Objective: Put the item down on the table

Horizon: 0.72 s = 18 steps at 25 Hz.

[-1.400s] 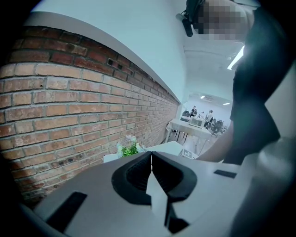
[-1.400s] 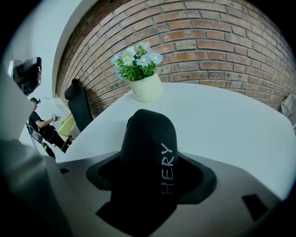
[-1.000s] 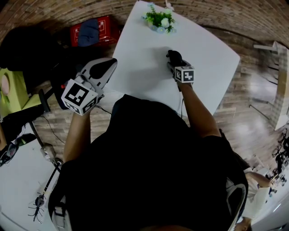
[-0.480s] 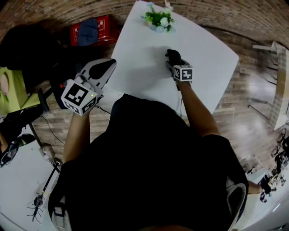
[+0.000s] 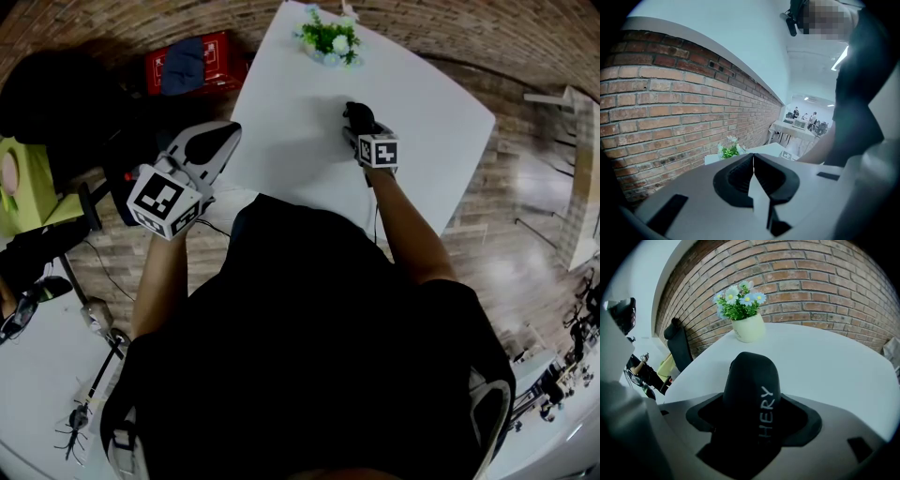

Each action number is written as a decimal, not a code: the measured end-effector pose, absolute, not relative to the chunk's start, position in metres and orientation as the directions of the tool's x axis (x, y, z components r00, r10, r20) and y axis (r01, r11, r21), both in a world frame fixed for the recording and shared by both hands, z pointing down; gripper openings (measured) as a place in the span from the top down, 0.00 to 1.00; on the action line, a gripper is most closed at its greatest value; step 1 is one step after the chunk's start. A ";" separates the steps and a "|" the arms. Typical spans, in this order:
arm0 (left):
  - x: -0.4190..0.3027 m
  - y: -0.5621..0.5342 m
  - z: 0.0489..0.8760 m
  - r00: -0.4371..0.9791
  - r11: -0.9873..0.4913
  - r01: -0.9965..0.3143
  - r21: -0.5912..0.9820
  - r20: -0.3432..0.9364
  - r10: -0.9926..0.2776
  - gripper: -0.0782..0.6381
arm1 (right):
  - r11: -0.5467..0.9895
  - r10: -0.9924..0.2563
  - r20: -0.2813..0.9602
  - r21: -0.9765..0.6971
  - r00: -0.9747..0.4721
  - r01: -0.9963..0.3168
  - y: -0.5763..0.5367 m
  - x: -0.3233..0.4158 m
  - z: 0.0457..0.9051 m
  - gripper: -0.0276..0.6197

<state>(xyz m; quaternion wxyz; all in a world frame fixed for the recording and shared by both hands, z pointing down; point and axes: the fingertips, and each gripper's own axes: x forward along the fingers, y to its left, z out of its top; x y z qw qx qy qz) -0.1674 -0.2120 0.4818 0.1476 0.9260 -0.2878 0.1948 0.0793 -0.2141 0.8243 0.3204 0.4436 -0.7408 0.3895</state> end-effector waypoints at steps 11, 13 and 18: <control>-0.173 -0.206 0.478 0.750 -0.780 -0.605 0.157 0.442 -0.493 0.88 | 0.305 -0.418 0.806 -0.310 -0.419 -0.901 -0.213 0.079 0.819 0.37; -0.172 -0.205 0.477 0.750 -0.781 -0.605 0.155 0.440 -0.493 0.88 | 0.305 -0.423 0.801 -0.315 -0.424 -0.899 -0.214 0.079 0.816 0.36; -0.171 -0.202 0.472 0.751 -0.781 -0.605 0.154 0.436 -0.495 0.88 | 0.307 -0.431 0.792 -0.321 -0.432 -0.896 -0.214 0.078 0.809 0.36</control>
